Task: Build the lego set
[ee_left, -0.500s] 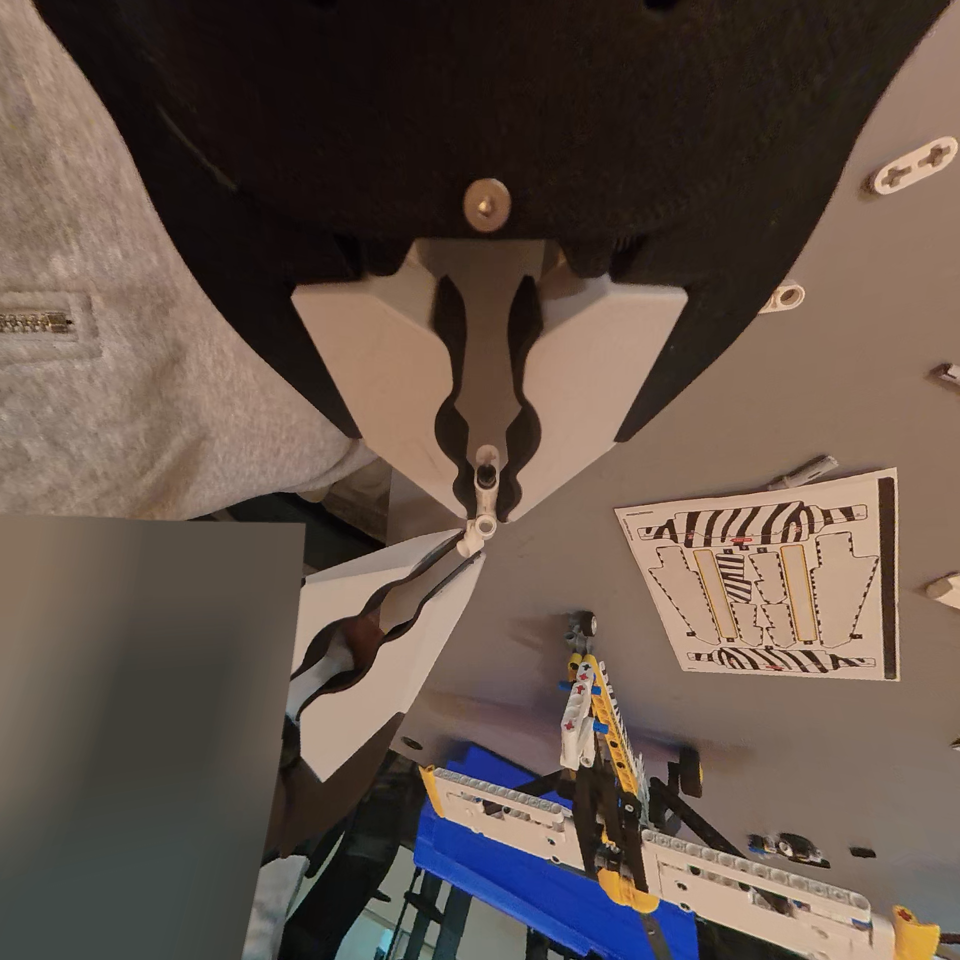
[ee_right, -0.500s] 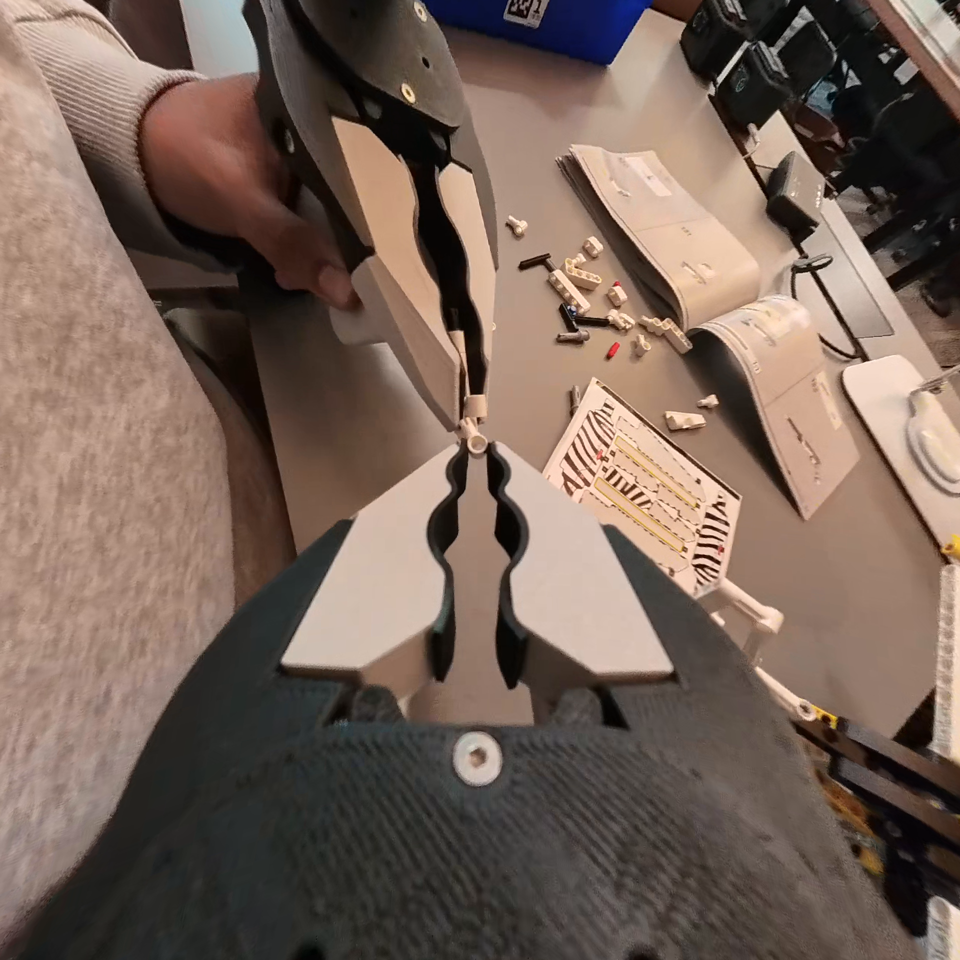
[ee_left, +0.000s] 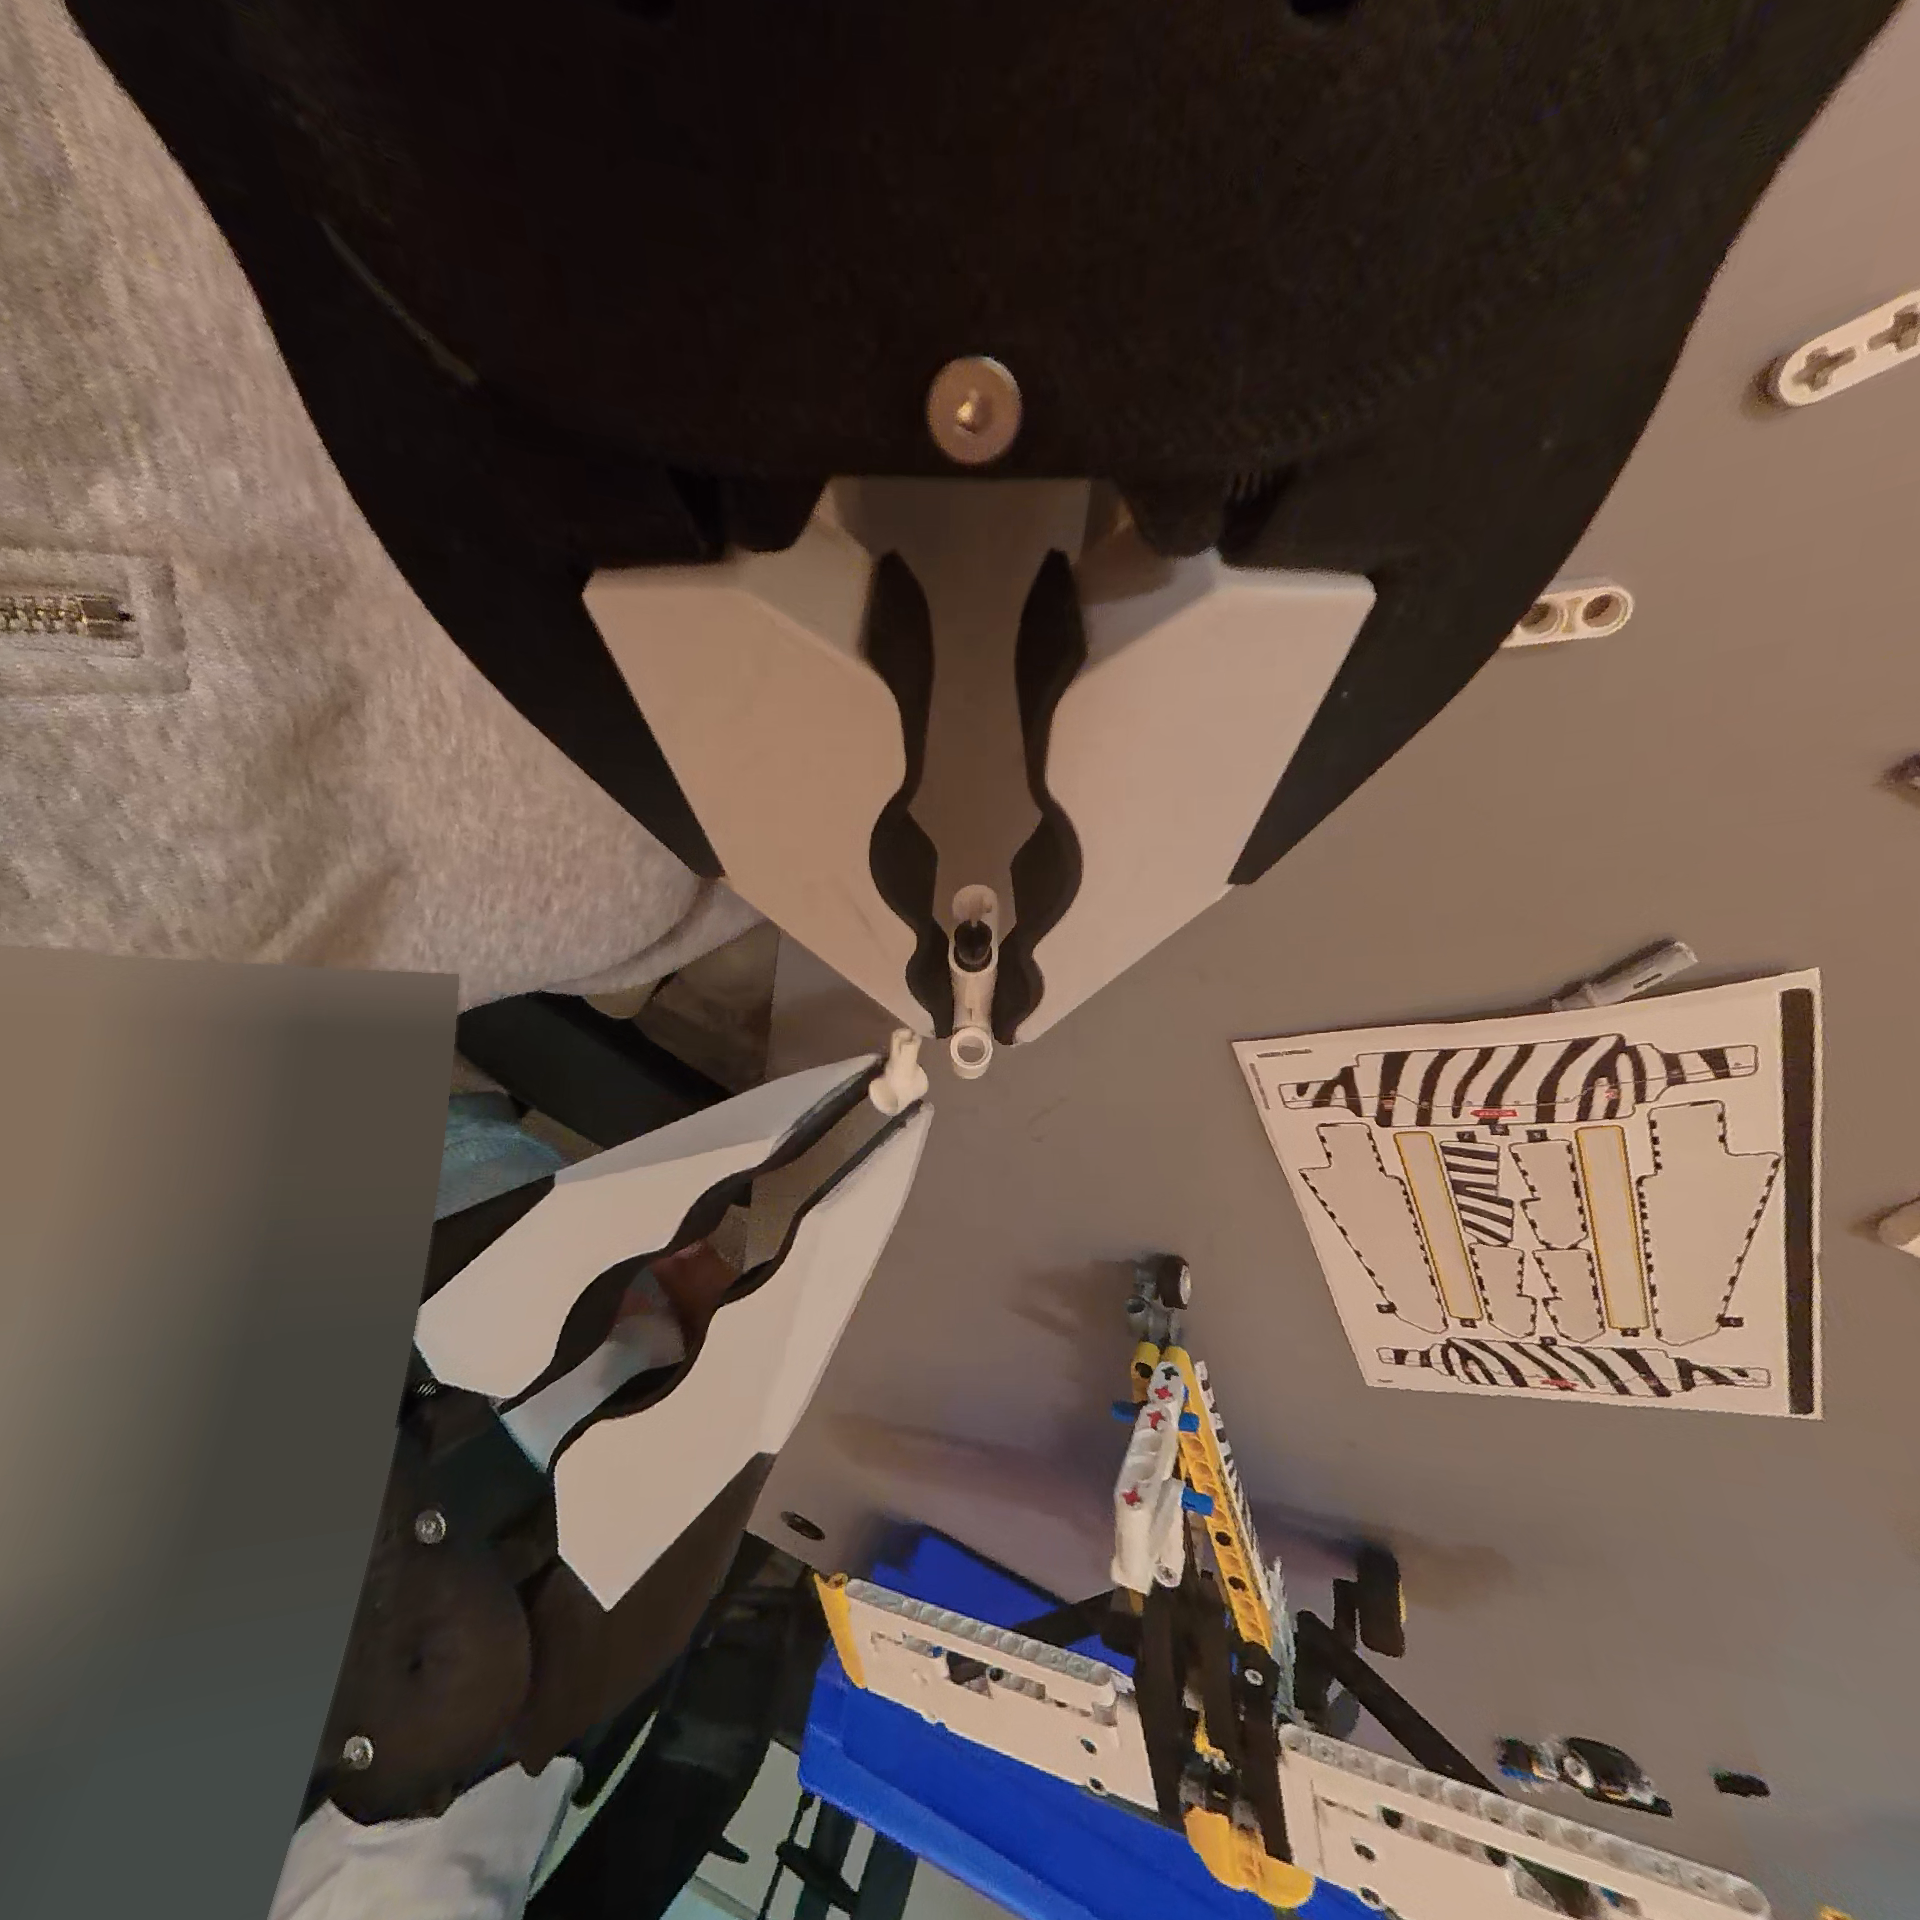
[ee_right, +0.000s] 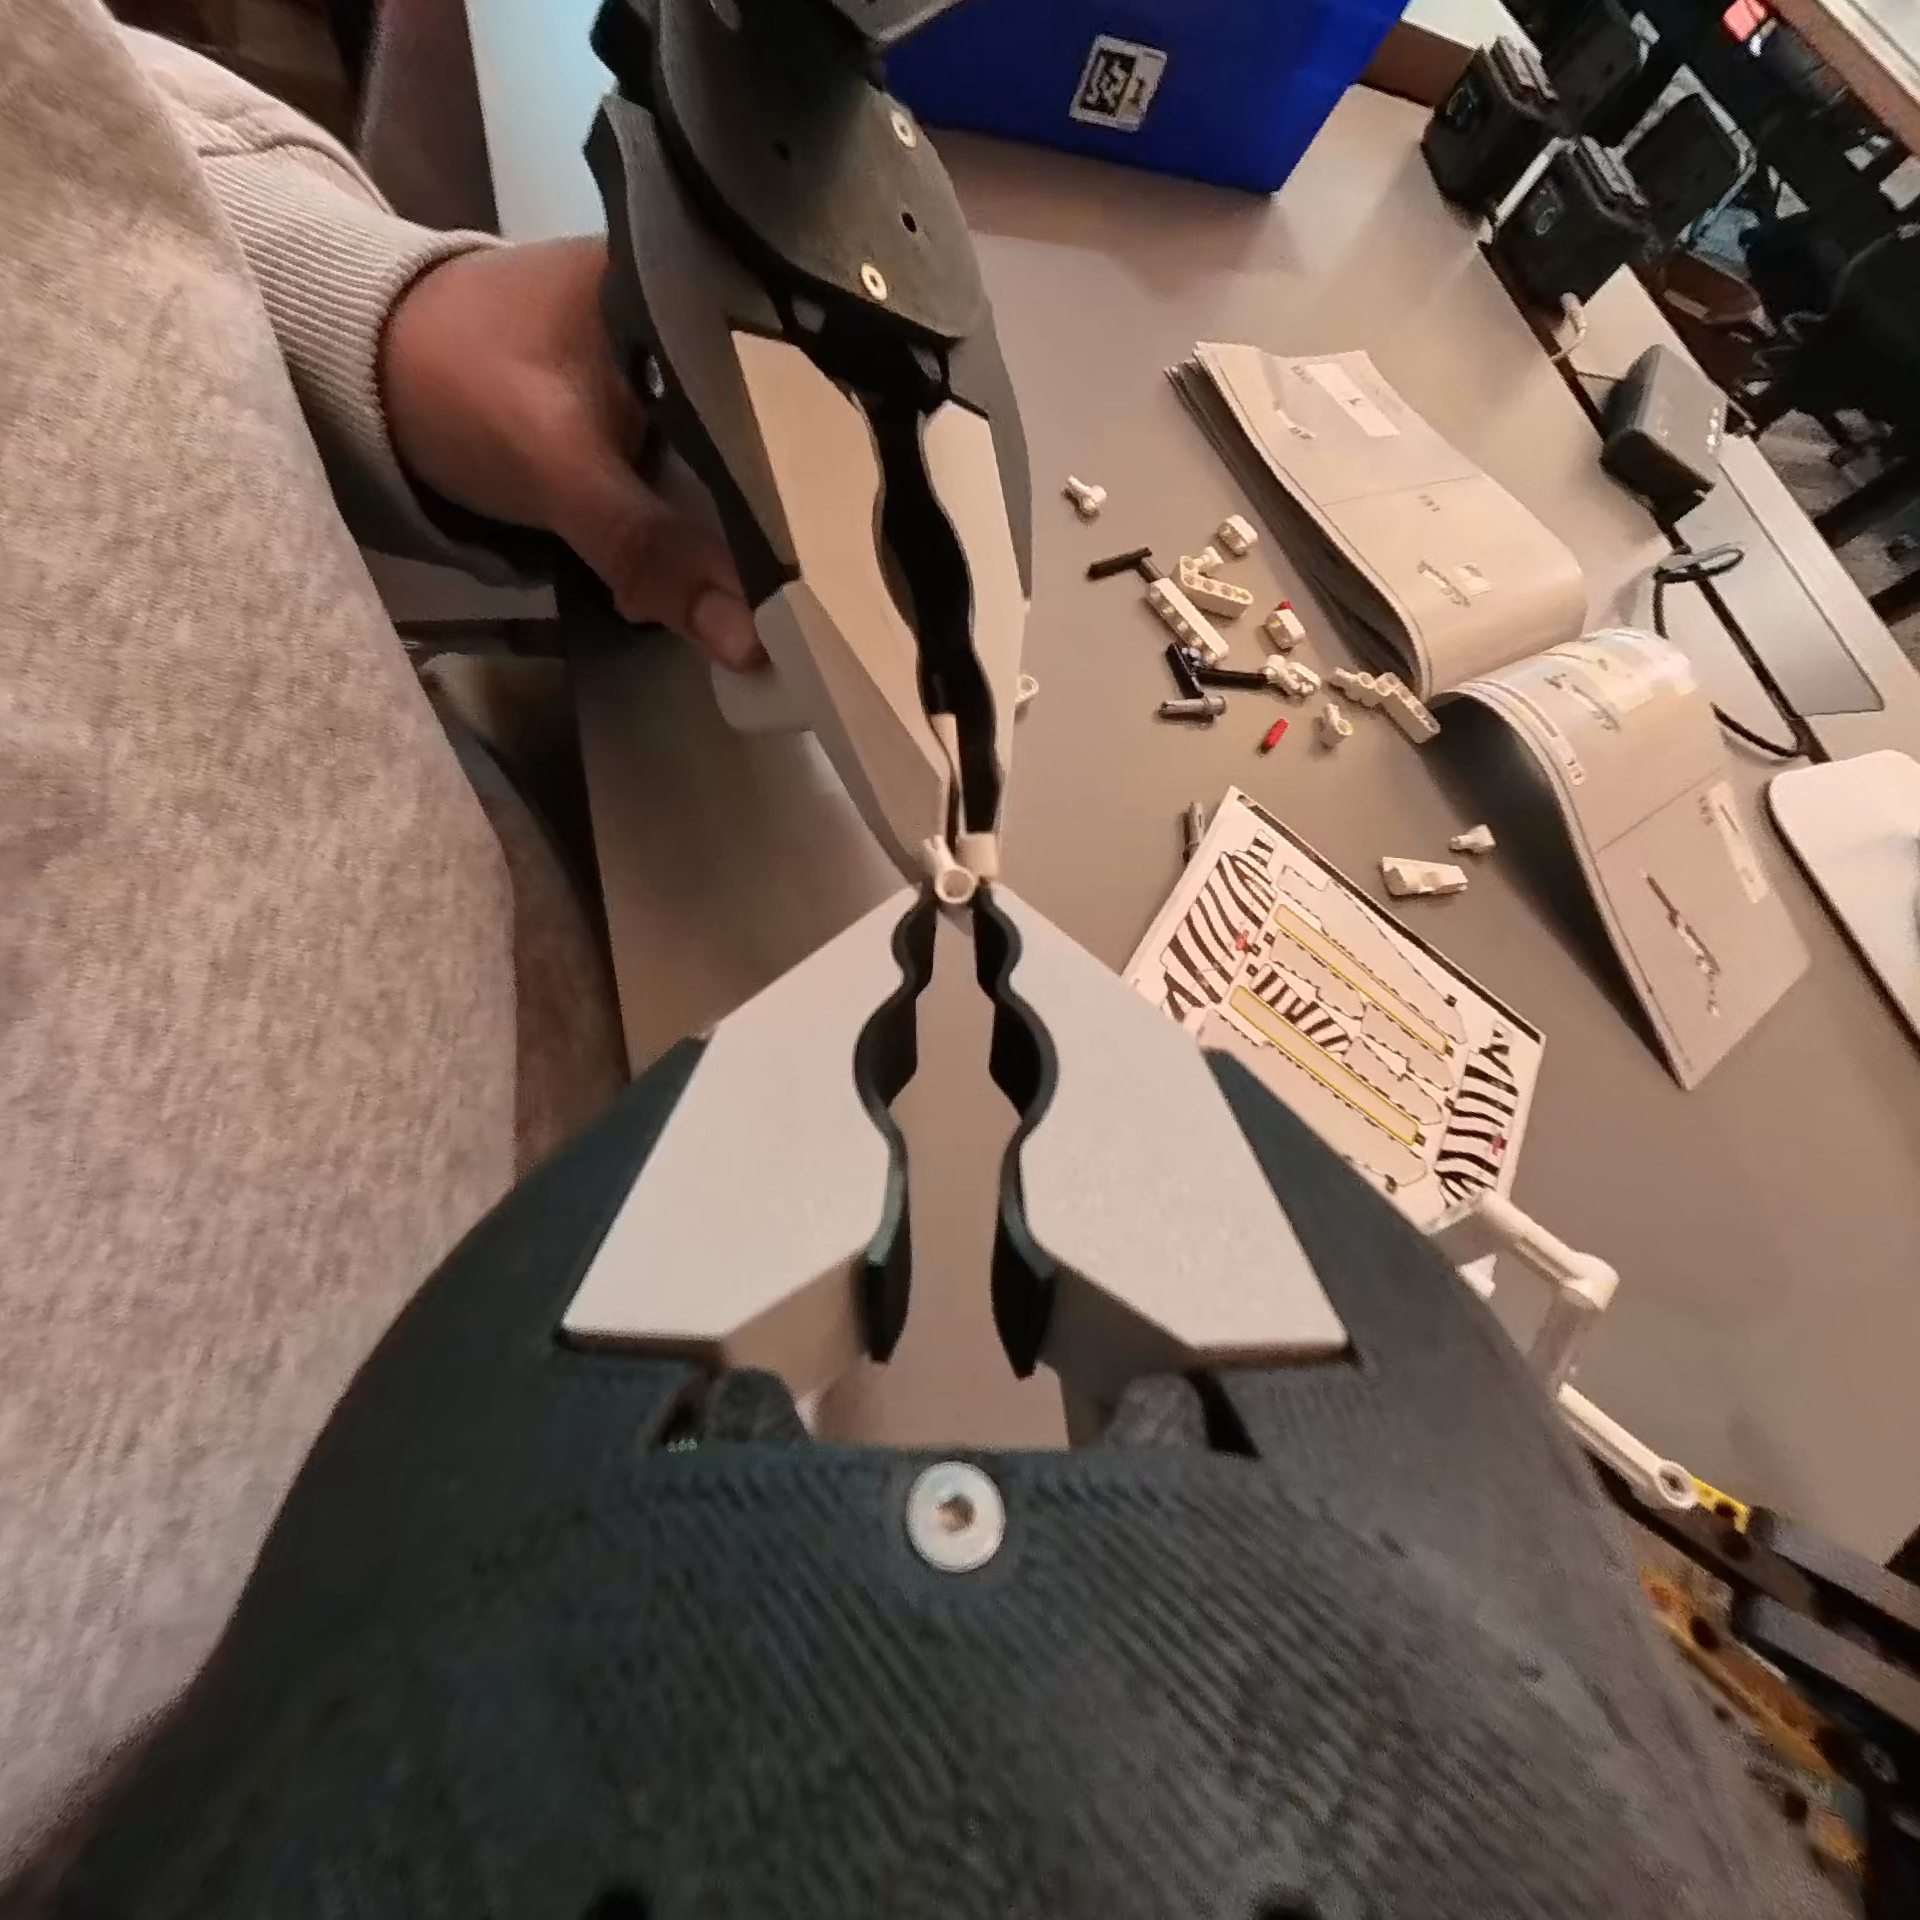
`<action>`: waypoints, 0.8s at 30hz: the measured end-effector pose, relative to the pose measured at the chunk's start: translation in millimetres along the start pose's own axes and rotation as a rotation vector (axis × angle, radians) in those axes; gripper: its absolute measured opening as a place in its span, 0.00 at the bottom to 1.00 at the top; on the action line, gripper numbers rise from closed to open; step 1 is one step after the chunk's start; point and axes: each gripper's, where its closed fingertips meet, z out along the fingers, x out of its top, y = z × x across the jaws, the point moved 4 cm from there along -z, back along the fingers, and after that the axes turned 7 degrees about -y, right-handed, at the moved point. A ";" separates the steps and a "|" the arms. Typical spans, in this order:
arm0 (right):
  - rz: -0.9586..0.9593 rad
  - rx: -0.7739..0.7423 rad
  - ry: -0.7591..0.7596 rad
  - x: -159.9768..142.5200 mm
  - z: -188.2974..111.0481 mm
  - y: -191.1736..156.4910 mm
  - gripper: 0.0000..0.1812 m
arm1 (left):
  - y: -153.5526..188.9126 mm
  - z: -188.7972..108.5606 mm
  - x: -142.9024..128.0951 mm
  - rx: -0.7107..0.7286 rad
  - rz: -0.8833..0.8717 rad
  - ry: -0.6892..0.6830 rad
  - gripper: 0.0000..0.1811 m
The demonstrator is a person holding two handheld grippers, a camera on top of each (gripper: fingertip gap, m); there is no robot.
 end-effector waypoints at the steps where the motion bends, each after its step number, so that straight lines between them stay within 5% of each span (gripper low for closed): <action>1: 0.003 -0.012 -0.011 -1.5 0.4 1.7 0.03 | -1.1 -1.3 0.7 0.001 -0.009 0.011 0.03; 9: -0.082 -0.109 -0.105 -6.3 5.5 2.8 0.03 | -2.3 -1.3 0.3 0.018 -0.014 0.010 0.03; 24: -0.111 -0.057 -0.026 13.1 2.8 -8.9 0.03 | -1.1 5.8 -4.3 0.075 -0.003 -0.048 0.03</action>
